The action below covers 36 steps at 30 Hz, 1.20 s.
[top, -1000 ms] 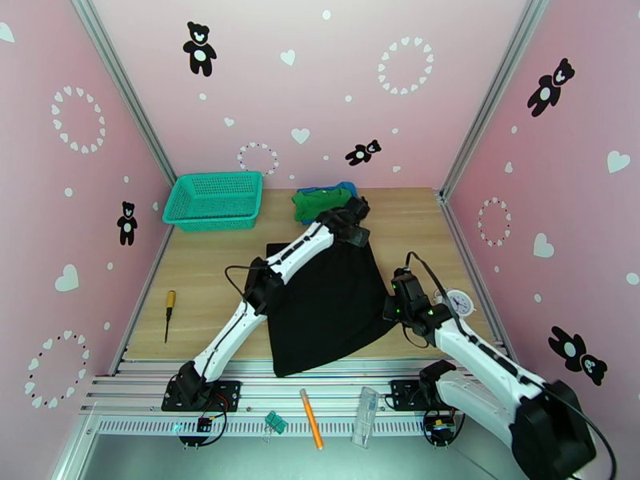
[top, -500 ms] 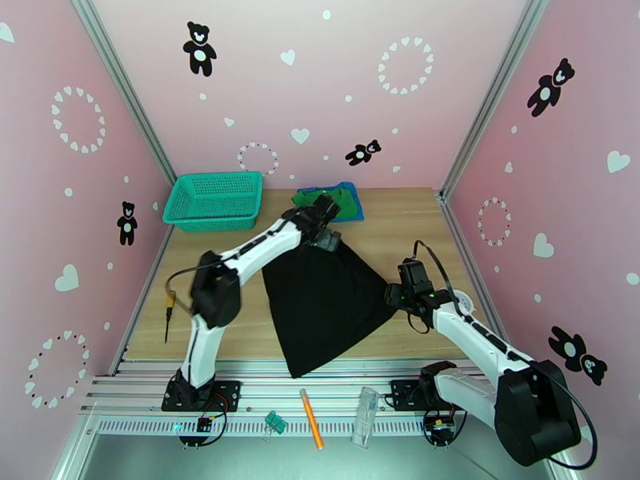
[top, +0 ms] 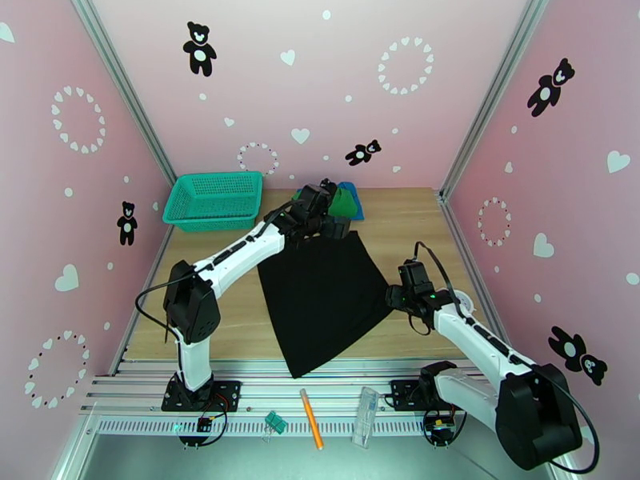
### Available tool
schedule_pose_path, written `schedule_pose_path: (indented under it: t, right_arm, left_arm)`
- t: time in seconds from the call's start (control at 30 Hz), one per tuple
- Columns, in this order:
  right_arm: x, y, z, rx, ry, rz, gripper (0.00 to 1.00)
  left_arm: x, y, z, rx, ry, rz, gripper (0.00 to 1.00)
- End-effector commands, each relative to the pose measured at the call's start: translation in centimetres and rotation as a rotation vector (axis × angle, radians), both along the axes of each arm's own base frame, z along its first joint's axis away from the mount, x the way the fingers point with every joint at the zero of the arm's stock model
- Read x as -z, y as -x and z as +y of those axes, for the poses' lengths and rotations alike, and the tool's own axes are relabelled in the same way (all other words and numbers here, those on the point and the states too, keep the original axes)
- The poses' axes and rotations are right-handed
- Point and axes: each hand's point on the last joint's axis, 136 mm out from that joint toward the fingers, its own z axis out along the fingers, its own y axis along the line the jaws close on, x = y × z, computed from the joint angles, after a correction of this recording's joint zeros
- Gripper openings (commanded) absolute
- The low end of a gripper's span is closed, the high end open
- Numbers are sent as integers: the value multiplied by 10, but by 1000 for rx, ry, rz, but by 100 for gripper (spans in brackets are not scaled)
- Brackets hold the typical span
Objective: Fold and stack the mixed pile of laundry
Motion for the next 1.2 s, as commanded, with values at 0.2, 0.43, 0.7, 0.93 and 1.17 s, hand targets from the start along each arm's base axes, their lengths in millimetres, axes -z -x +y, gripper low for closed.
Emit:
schedule_pose_path:
  t: [0.2, 0.43, 0.7, 0.93, 1.17]
  right_arm:
    - [-21, 7, 25, -155, -87, 16, 49]
    - [-19, 5, 27, -143, -102, 29, 49]
    - [-17, 7, 28, -138, -109, 42, 49]
    - [-27, -1, 31, -153, -114, 24, 50]
    - [-43, -13, 43, -304, -86, -3, 52]
  left_arm:
    - [102, 37, 114, -319, -272, 275, 31]
    - [209, 46, 152, -390, -319, 460, 28]
    - [268, 33, 140, -355, -402, 544, 25]
    - [282, -1, 129, -307, -465, 549, 25]
    - [267, -39, 113, -256, -439, 539, 25]
